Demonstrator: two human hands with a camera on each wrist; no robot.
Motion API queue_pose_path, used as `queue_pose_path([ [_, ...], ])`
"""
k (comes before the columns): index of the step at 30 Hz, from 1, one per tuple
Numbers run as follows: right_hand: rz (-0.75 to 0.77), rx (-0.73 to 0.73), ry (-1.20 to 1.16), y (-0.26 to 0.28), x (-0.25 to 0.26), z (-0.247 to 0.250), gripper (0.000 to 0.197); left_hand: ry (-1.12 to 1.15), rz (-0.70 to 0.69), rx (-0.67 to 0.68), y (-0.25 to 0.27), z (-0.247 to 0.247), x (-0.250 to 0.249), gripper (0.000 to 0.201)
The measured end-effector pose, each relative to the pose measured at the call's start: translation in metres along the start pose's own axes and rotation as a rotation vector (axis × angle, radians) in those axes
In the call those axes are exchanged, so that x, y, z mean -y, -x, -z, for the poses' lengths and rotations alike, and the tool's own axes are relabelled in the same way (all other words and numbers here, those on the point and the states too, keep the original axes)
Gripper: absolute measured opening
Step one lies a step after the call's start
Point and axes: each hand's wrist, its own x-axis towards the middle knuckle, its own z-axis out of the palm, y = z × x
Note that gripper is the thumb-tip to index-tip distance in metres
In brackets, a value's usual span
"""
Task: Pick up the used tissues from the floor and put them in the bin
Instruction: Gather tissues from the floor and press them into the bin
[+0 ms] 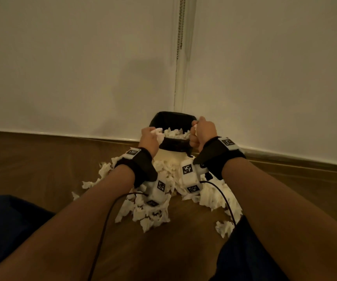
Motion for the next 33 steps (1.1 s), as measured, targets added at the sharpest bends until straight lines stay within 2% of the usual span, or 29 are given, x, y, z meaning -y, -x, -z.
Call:
queue_pose_path([
  [2,0.115,-0.054,0.087,-0.014,-0.002,0.002,0.041,-0.085,-0.022,0.052,-0.007,-0.005,-0.013,0.031],
  [4,0.163,-0.117,0.147,-0.027,-0.002,0.003,0.038,-0.172,-0.092,0.090,-0.017,-0.008,-0.019,0.020],
  [5,0.132,-0.124,0.123,-0.033,-0.002,0.003,0.036,-0.193,-0.090,0.111,-0.021,-0.009,-0.023,0.019],
  [7,0.011,-0.098,0.008,-0.044,-0.001,0.002,0.031,-0.159,0.008,0.132,-0.031,-0.010,-0.024,0.028],
  [10,-0.076,-0.050,-0.107,-0.059,-0.002,0.000,0.030,-0.224,0.020,0.116,-0.047,-0.007,-0.019,0.020],
  [12,-0.006,-0.002,0.082,-0.073,-0.009,-0.003,0.035,-0.282,-0.002,0.068,-0.063,-0.007,-0.013,0.027],
  [14,0.145,0.013,0.423,-0.089,-0.019,-0.004,0.038,-0.297,-0.005,0.077,-0.077,-0.010,-0.010,0.032],
  [16,0.327,-0.068,0.669,-0.102,-0.030,-0.003,0.035,-0.301,0.010,0.112,-0.091,-0.017,-0.008,0.033],
  [17,0.392,-0.130,0.721,-0.108,-0.035,-0.001,0.029,-0.303,0.011,0.135,-0.097,-0.021,-0.008,0.034],
  [20,0.445,-0.264,0.682,-0.123,-0.043,0.005,0.012,-0.359,-0.018,0.159,-0.111,-0.037,-0.007,0.037],
  [23,0.422,-0.167,0.817,-0.134,-0.047,0.005,0.032,-0.459,-0.069,0.233,-0.119,-0.050,-0.003,0.042],
  [25,0.376,-0.071,0.885,-0.137,-0.051,0.004,0.045,-0.437,-0.056,0.234,-0.123,-0.054,0.001,0.043],
  [27,0.362,-0.048,0.939,-0.139,-0.056,0.003,0.049,-0.403,-0.077,0.215,-0.125,-0.052,0.005,0.042],
  [31,0.423,-0.183,0.945,-0.138,-0.058,-0.001,0.036,-0.274,-0.137,0.163,-0.117,-0.033,0.012,0.033],
  [33,0.483,-0.226,0.934,-0.135,-0.058,-0.004,0.031,-0.196,-0.113,0.163,-0.109,-0.019,0.016,0.028],
])
